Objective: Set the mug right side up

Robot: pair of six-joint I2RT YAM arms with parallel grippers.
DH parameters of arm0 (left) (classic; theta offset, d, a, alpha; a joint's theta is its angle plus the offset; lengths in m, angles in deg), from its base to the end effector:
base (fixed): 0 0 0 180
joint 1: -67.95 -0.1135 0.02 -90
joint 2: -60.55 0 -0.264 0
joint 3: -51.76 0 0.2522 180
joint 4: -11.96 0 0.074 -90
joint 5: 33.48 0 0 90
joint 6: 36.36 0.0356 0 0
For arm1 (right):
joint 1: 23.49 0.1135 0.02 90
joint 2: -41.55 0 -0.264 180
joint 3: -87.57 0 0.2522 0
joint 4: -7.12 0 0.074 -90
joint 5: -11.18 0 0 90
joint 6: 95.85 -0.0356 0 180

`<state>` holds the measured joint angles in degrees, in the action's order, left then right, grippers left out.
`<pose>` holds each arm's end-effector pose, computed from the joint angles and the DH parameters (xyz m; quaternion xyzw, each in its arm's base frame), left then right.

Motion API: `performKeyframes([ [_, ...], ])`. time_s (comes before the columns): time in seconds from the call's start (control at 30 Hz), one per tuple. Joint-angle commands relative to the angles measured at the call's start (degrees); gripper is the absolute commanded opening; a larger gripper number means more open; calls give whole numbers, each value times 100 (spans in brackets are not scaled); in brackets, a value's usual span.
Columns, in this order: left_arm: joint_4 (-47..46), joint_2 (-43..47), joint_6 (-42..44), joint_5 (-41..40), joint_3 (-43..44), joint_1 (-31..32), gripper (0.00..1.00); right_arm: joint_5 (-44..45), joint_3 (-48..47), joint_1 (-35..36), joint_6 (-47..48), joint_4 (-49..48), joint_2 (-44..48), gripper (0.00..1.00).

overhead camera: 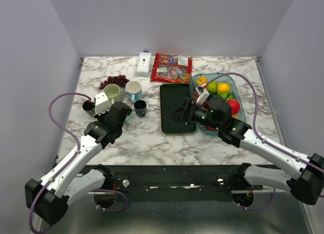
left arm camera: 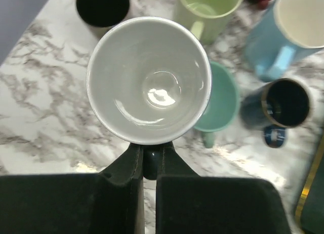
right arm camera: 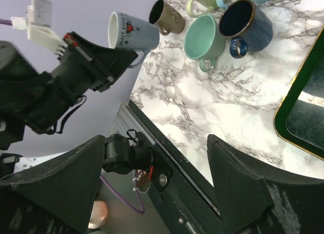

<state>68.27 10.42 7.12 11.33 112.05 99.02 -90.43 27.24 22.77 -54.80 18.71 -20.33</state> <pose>0.1566 -0.0649 0.2891 -0.2573 0.8294 0.0618 0.4920 0.1702 0.1882 0.3148 -0.0446 0.7806 0.5101 0.3584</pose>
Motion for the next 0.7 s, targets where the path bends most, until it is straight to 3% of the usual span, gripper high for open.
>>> performKeyframes([
  [0.0, 184, -541, -910, -1141, -187, -188, 0, 160, 112, -3, 228, 409, 282, 88],
  [0.27, -1089, -1315, -956, -834, -960, -786, 0, 300, 376, -38, 298, 586, 642, 88],
  [0.67, -1494, -1702, -630, 26, -1022, -1437, 1, 432, 376, -56, 351, 754, 678, 89],
])
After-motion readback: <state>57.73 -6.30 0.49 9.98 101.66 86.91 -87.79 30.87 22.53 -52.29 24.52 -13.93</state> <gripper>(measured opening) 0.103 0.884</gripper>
